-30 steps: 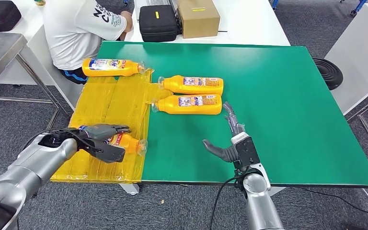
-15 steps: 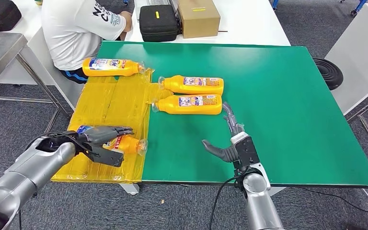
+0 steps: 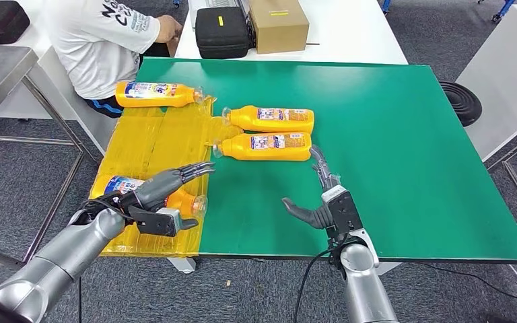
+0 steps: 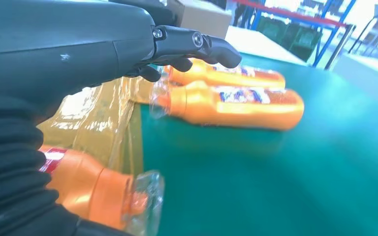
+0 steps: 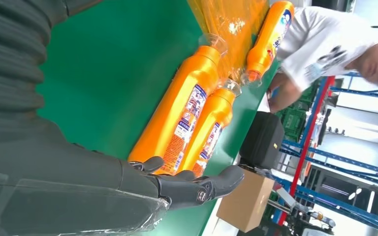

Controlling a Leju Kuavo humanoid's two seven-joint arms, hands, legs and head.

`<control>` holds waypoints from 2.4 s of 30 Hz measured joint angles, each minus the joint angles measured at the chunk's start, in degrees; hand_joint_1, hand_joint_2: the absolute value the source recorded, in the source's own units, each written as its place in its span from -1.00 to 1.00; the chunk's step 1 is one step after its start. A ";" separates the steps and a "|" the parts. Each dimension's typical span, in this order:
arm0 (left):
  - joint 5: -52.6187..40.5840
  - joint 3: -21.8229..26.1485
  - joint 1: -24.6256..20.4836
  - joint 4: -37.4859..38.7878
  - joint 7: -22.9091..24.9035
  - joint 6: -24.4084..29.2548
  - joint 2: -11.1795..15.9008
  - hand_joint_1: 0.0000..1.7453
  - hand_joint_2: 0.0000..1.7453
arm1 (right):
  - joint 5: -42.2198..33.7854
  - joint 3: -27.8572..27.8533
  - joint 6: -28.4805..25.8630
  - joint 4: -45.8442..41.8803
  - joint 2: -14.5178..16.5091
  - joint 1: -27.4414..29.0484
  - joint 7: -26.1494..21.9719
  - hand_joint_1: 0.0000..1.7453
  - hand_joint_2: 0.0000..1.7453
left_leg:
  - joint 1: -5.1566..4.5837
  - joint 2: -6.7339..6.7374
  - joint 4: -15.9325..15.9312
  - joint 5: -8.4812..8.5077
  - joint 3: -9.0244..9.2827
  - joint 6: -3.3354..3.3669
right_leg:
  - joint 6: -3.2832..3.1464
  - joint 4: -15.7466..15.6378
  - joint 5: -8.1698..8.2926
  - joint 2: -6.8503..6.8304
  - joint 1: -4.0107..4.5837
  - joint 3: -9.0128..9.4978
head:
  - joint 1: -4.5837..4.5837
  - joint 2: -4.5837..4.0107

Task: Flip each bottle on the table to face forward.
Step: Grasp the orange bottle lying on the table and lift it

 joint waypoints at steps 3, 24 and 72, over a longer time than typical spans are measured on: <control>-0.25 0.82 0.12 -0.21 -0.09 1.00 -0.74 -1.00 1.00 | 0.54 -0.02 0.00 -0.01 0.01 0.06 0.41 -1.00 1.00 | 0.01 0.00 0.00 0.00 0.00 0.00 | 0.00 0.00 0.00 0.00 0.00 0.00 | 0.00 0.00; 6.17 13.66 8.77 -4.61 4.61 21.35 -7.09 -1.00 1.00 | 25.01 -0.14 -15.47 14.36 -6.28 -13.46 9.82 -1.00 1.00 | -0.10 0.06 0.01 0.05 -0.02 0.08 | 0.12 -0.01 0.11 0.04 -0.15 -0.01 | 0.02 0.00; 11.02 31.63 27.16 -23.54 7.59 24.91 -18.21 -1.00 1.00 | 21.40 9.87 1.34 44.02 -4.02 -29.13 6.54 -1.00 1.00 | -0.07 0.02 0.01 0.02 -0.08 0.07 | 0.15 -0.01 0.08 0.02 -0.06 -0.07 | 0.00 0.00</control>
